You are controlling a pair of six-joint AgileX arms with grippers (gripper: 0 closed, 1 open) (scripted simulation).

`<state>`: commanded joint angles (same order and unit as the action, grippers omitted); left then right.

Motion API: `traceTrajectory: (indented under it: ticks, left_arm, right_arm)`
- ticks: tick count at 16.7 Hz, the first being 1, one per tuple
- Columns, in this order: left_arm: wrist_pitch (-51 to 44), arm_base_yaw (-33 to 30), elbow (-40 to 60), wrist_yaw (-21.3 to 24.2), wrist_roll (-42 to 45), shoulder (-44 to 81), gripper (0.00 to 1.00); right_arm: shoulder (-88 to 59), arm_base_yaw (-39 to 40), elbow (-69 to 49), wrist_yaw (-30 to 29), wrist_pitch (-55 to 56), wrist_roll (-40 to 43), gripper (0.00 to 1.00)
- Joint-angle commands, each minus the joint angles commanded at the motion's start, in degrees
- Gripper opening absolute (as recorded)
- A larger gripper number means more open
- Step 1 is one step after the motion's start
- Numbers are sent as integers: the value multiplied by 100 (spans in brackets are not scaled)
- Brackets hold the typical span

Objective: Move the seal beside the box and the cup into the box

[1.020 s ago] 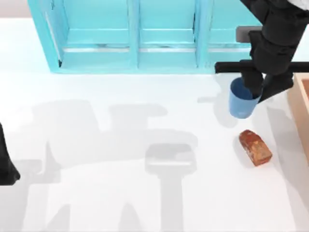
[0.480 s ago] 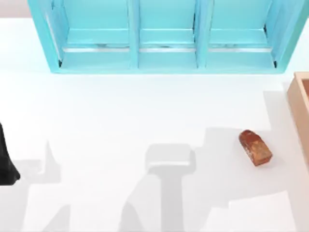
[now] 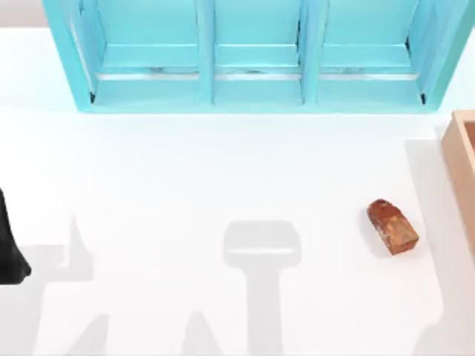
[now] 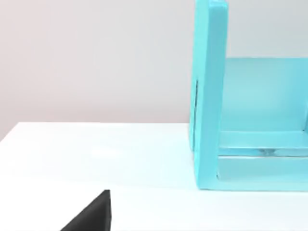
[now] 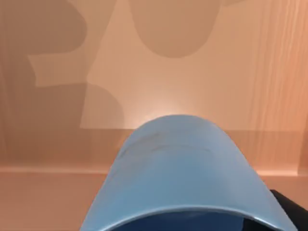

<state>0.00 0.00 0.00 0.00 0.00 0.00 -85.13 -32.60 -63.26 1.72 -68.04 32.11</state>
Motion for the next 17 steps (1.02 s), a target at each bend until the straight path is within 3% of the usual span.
traceTrajectory:
  ticks: [6,13,17]
  left_arm:
    - [0,0,0,0,0,0,100]
    - [0,0,0,0,0,0,100]
    - [0,0,0,0,0,0,100]
  right_arm:
    - [-43,28,71,-2,82,-33,0]
    - [-272,207,1098,0,1401,-210,0]
    - [-300,221,1235,0,1541,-226,0]
